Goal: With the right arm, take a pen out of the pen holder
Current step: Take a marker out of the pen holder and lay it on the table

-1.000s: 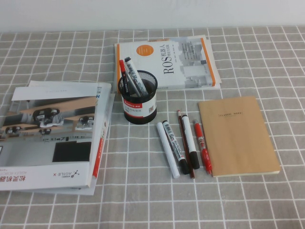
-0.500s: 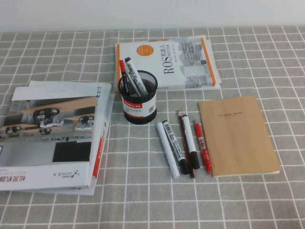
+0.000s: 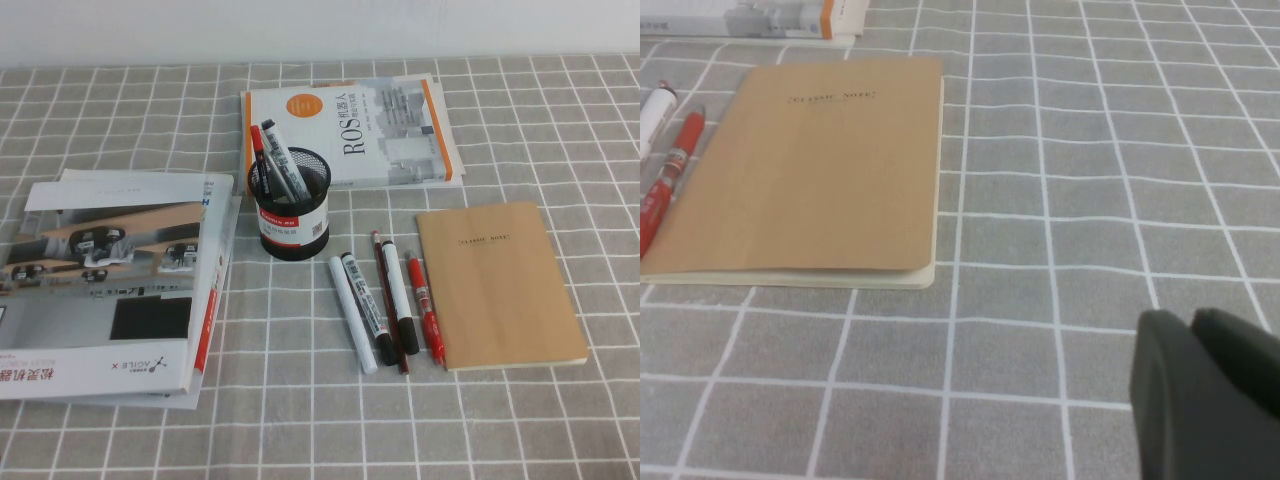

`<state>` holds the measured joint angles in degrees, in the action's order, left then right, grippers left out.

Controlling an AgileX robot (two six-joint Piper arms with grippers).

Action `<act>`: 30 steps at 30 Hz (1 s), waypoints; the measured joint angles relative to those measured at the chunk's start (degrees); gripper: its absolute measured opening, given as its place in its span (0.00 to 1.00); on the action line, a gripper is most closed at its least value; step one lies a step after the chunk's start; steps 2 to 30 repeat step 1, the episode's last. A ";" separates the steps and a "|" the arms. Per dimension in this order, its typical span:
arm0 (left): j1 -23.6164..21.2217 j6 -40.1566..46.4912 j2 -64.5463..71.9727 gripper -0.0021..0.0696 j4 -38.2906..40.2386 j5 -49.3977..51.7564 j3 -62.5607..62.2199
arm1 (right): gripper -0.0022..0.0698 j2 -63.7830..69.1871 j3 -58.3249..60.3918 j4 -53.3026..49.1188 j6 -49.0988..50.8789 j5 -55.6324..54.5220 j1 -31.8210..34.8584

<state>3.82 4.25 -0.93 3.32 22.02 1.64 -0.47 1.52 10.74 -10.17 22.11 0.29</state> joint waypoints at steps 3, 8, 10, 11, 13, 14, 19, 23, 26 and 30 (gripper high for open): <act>0.00 0.00 0.00 0.02 0.00 0.00 0.00 | 0.01 0.00 0.00 0.00 0.00 0.00 0.00; 0.00 0.00 0.00 0.02 0.00 0.00 0.00 | 0.01 0.00 0.00 0.00 0.00 0.00 0.00; 0.00 0.00 0.00 0.02 0.00 0.00 0.00 | 0.01 0.00 0.00 0.00 0.00 0.00 0.00; 0.00 0.00 0.00 0.02 0.00 0.00 0.00 | 0.01 0.00 0.00 0.00 0.00 0.00 0.00; 0.00 0.00 0.00 0.02 0.00 0.00 0.00 | 0.01 0.00 0.00 0.00 0.00 0.00 0.00; 0.00 0.00 0.00 0.02 0.00 0.00 0.00 | 0.01 0.00 0.00 0.00 0.00 0.00 0.00; 0.00 0.00 0.00 0.02 0.00 0.00 0.00 | 0.01 0.00 0.00 0.00 0.00 0.00 0.00; 0.00 0.00 0.00 0.02 0.00 0.00 0.00 | 0.01 0.00 0.00 0.00 0.00 0.00 0.00; 0.00 0.00 0.00 0.02 0.00 0.00 0.00 | 0.01 0.00 0.00 0.00 0.00 0.00 0.00; 0.00 0.00 0.00 0.02 0.00 0.00 0.00 | 0.01 0.00 0.00 0.00 0.00 0.00 0.00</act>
